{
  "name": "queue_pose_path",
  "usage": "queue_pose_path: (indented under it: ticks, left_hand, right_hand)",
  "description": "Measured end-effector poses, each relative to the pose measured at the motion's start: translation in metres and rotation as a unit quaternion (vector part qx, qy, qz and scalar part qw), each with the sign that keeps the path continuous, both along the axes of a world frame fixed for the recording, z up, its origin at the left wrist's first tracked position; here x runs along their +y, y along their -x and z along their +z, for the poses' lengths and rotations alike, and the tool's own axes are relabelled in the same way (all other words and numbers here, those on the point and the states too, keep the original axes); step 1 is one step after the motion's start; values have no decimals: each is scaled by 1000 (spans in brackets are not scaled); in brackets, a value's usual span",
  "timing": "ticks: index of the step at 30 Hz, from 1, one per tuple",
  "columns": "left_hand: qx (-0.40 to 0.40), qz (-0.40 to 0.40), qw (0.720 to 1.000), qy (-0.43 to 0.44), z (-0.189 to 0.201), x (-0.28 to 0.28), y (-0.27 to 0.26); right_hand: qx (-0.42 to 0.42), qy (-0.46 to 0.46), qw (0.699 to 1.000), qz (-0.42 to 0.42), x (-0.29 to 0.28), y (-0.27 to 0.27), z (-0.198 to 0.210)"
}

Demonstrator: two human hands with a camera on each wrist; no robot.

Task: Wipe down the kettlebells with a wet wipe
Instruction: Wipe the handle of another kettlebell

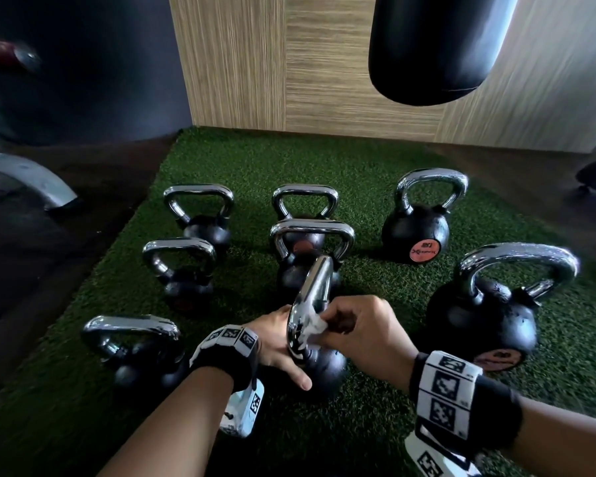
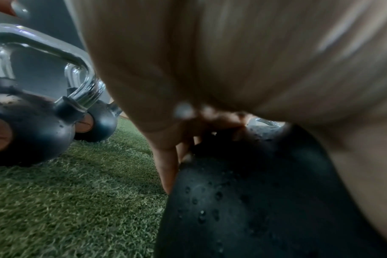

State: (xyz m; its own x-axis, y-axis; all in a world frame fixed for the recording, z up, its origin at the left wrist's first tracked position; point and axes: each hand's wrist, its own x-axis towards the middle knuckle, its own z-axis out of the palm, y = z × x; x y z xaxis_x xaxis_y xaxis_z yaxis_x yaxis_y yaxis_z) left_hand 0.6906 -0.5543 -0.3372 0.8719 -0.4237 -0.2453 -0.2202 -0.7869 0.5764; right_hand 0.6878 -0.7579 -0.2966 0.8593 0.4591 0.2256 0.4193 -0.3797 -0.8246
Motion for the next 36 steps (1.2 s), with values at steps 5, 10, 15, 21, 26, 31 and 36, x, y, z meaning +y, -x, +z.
queue_pose_path:
  ticks: [5, 10, 15, 21, 26, 31, 36]
  left_hand:
    - [18, 18, 1000, -2, -4, 0, 1]
    - [38, 55, 998, -20, -13, 1, -2]
    - [14, 35, 999, 3, -18, 0, -1]
    - [-43, -15, 999, -10, -31, 1, 2]
    - [-23, 67, 995, 64, -34, 3, 11]
    - [-37, 28, 999, 18, -31, -2, 10]
    - [-47, 36, 997, 51, -34, 1, 13]
  right_hand:
    - [12, 12, 1000, 24, -1, 0, -12]
    - [-29, 56, 998, 24, 2, 8, -33]
    - [-58, 80, 993, 69, -2, 1, -37]
    - [-61, 164, 973, 151, 2, -16, -28]
    - [-13, 168, 962, 215, 7, -21, -12]
    - [80, 152, 961, 215, 9, -21, -20]
    - [252, 28, 941, 225, 9, -22, -24]
